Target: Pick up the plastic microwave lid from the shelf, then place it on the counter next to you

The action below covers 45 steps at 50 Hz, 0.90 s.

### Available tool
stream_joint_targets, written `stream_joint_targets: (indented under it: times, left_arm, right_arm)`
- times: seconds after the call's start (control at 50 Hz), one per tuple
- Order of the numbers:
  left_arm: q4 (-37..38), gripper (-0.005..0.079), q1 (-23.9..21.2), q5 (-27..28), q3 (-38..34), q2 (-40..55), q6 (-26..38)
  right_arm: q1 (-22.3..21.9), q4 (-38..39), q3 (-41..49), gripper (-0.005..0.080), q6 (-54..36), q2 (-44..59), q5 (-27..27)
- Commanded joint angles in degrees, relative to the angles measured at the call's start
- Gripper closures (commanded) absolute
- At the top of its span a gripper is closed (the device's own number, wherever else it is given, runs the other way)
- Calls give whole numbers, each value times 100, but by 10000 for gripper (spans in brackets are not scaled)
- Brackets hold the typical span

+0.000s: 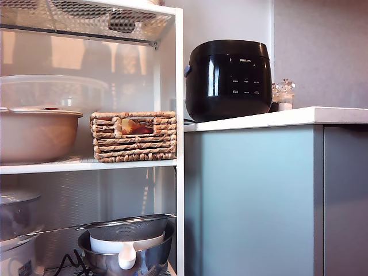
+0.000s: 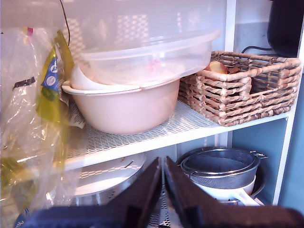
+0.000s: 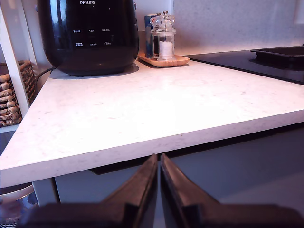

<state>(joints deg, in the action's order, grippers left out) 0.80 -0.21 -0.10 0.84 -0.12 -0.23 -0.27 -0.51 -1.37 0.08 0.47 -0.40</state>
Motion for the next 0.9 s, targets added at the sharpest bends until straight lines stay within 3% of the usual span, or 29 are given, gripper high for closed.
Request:
stream_joint_targets:
  times: [0.0,0.28,0.46,0.66,0.88]
  left_arm:
    - [-262,761,-168,717,-227,-61,-131]
    - [-573,762,-168,719,-188,-61,-131]
    - [-361,761,-168,723,391,-4,175]
    - [208,762,-168,1025,1377,514,1038]
    - [592,761,-168,1687,2378,1980,1943]
  right_arm:
    - [-247,-234,-103,764,33,-35,-348]
    - [-243,-81,-103,764,35,-35,-350]
    - [-240,28,-103,764,55,-35,-400]
    - [-229,72,-103,764,450,-35,-1353]
    - [-109,345,-103,764,448,-35,-2323]
